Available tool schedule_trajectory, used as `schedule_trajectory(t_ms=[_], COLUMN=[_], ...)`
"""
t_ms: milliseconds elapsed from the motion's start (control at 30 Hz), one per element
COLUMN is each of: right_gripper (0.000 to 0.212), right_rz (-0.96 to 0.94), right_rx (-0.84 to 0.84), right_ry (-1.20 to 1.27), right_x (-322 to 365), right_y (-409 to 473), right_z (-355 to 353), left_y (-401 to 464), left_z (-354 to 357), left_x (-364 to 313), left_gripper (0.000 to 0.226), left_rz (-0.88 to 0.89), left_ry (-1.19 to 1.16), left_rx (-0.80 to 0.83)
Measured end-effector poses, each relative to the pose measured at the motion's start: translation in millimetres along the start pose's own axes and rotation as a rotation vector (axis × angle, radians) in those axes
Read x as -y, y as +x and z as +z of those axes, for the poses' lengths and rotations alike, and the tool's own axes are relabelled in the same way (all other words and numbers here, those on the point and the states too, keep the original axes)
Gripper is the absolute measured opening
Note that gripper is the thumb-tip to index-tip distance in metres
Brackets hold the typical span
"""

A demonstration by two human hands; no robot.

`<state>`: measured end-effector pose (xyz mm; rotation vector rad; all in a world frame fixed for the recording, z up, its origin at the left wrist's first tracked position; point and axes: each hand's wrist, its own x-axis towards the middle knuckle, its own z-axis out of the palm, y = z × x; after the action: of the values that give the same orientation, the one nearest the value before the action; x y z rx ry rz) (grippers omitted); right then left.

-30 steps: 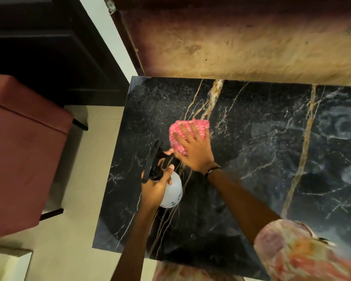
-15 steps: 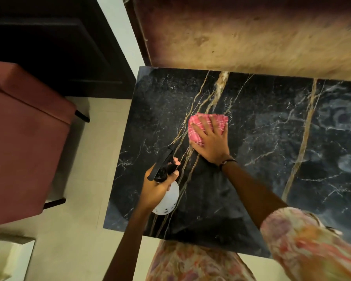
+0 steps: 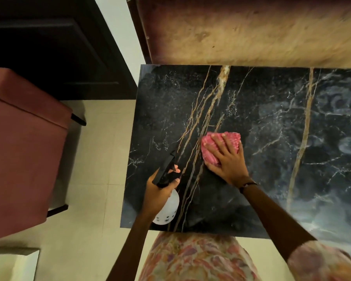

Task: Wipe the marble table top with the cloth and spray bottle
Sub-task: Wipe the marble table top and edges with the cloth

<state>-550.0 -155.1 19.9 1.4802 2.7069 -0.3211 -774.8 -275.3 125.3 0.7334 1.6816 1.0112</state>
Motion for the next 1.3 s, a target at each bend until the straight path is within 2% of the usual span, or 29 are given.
schedule_trajectory(t_ms=[67, 133, 200, 300, 433, 567, 633, 700, 767, 867, 1000, 1133, 1233, 1300], right_gripper=[0.069, 0.069, 0.066, 0.064, 0.068, 0.071, 0.069, 0.067, 0.066, 0.061, 0.064, 0.065, 0.066, 0.066], right_rz=[0.109, 0.095, -0.013, -0.23, -0.352, -0.168, -0.044, 0.001, -0.075, -0.312, -0.477, -0.357, -0.189, -0.163], right_rx=[-0.004, 0.007, 0.023, 0.015, 0.026, 0.034, 0.05, 0.071, 0.076, 0.095, 0.093, 0.064, 0.104, 0.114], right_ry=[0.017, 0.023, 0.0, 0.015, -0.05, -0.024, 0.006, 0.032, 0.045, 0.036, -0.03, -0.028, 0.01, 0.036], right_x=[27.1, 57.7, 87.1, 109.8, 65.8, 27.6, 41.2, 68.0, 98.6, 136.9, 110.1, 52.0, 69.0, 99.6], right_y=[22.5, 33.7, 23.4, -28.7, -91.7, -73.6, -48.0, -27.8, -23.1, -57.4, -128.7, -133.6, -105.0, -89.5], right_z=[1.4, 7.2, 15.3, 25.3, 28.7, 16.4, 11.5, 11.9, 19.3, 30.3, 40.7, 30.7, 24.8, 27.4], left_y=[-2.2, -4.6, -7.4, -14.7, -21.9, -32.9, -38.4, -44.4, -51.0, -57.2, -70.5, -88.9, -99.5, -107.8], left_z=[-4.4, -8.8, -11.7, -14.6, -15.7, -15.2, -14.9, -14.6, -13.8, -13.2, -16.6, -23.7, -27.8, -29.1], left_x=[8.1, 16.1, 22.5, 24.5, 29.5, 33.6, 34.9, 34.9, 34.6, 37.8, 36.5, 42.7, 45.6, 46.9], left_gripper=[0.024, 0.016, 0.007, 0.01, 0.012, 0.01, 0.01, 0.01, 0.011, 0.012, 0.021, 0.009, 0.018, 0.02], left_rz=[0.022, 0.031, 0.01, 0.014, 0.026, 0.012, 0.01, 0.013, 0.014, -0.008, -0.042, -0.122, -0.146, -0.15], left_ry=[0.013, 0.027, 0.025, 0.017, 0.038, 0.036, 0.023, 0.025, 0.025, 0.041, -0.029, -0.123, -0.182, -0.198], left_rx=[0.004, 0.02, 0.036, 0.043, -0.003, -0.045, -0.047, -0.059, -0.081, -0.146, -0.181, -0.185, -0.196, -0.194])
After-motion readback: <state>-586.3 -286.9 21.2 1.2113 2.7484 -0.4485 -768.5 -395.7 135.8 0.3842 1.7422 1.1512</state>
